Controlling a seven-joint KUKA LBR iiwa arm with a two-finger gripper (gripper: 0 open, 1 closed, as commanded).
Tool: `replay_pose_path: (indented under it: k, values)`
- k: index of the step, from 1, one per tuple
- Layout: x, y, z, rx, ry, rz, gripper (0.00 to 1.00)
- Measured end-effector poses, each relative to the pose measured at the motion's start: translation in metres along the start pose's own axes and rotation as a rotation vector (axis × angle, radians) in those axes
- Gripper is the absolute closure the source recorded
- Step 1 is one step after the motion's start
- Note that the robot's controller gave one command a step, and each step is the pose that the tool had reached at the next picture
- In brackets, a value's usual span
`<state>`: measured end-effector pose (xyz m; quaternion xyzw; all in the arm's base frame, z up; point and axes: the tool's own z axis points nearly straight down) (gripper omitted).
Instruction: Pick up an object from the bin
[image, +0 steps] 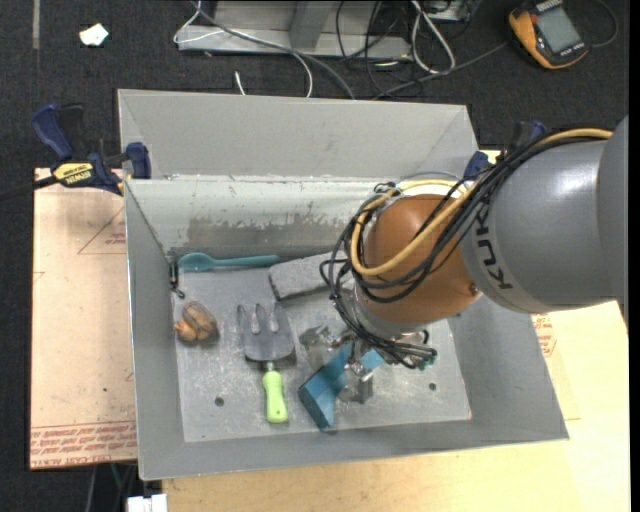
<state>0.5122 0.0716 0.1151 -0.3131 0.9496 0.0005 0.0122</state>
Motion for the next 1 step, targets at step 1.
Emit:
replay_pose_path:
  k: [1]
  values:
    - [-0.014,-0.0096,0.0125,0.0,0.001,-0.073,1.0]
